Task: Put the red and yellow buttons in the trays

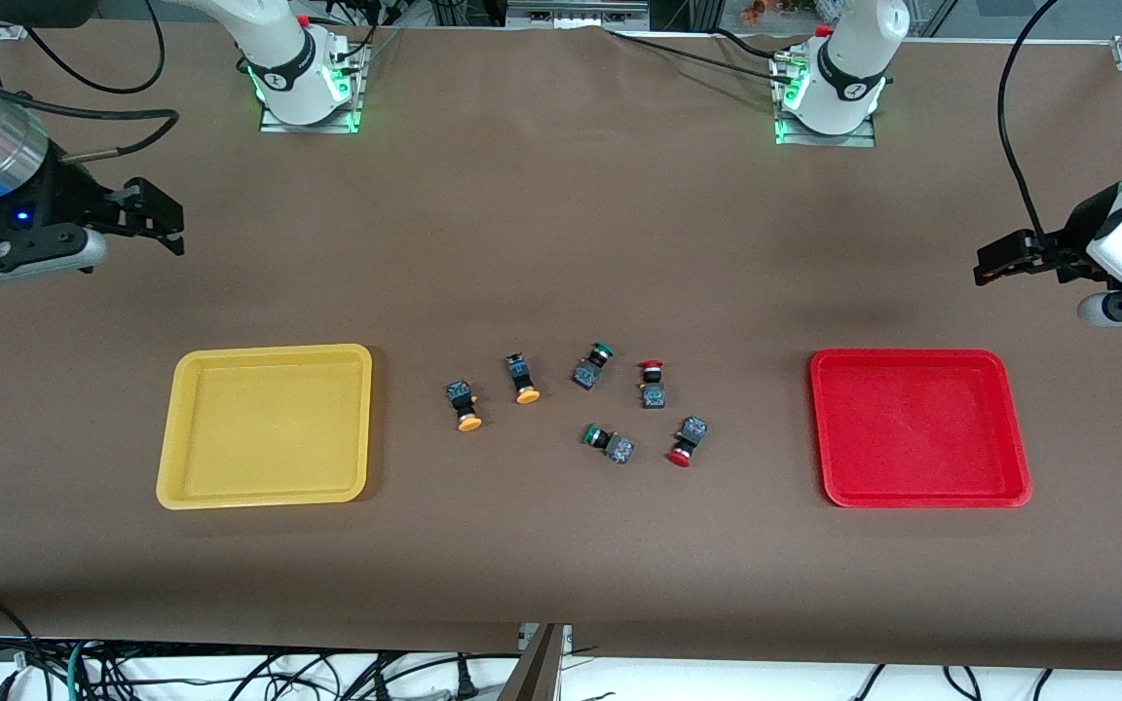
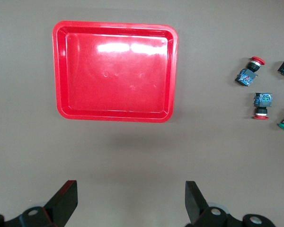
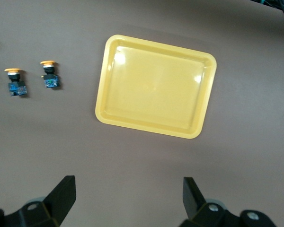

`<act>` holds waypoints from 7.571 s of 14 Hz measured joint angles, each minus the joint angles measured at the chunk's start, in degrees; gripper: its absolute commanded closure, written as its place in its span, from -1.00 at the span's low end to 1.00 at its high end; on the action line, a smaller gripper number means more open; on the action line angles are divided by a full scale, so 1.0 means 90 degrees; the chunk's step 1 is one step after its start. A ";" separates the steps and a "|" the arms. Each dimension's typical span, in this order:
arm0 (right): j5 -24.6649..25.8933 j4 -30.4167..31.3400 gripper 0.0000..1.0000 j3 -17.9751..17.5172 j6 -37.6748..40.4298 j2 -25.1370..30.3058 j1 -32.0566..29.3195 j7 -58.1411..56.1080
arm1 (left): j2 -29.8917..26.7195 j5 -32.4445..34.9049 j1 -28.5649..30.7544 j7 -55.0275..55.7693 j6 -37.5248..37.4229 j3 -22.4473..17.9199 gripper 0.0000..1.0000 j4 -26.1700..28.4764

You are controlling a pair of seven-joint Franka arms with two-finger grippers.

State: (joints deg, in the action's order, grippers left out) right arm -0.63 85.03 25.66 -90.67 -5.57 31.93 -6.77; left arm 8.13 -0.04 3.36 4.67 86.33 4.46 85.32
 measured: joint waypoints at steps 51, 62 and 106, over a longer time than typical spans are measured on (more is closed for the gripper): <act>-0.1212 0.0034 -1.00 -0.0616 -0.2954 -0.3173 0.0814 -0.0249 | 0.3823 -0.0280 -0.2843 0.1975 0.4028 0.0200 -1.00 0.0011; -0.2354 0.0041 -0.98 -0.0873 -0.4078 -0.4402 0.1078 0.0457 | 0.4272 -0.0279 -0.3083 0.2560 0.4428 0.0177 0.62 0.0008; -0.3027 -0.0505 -0.99 -0.0918 -0.3261 -0.4423 0.1273 0.2489 | 0.4119 0.0022 0.1503 -0.1719 0.4215 -0.0101 -1.00 0.0170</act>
State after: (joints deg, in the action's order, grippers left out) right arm -27.87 80.48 17.40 -120.02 -45.38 43.39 15.62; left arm 45.20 0.17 16.89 -10.80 124.27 3.55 86.85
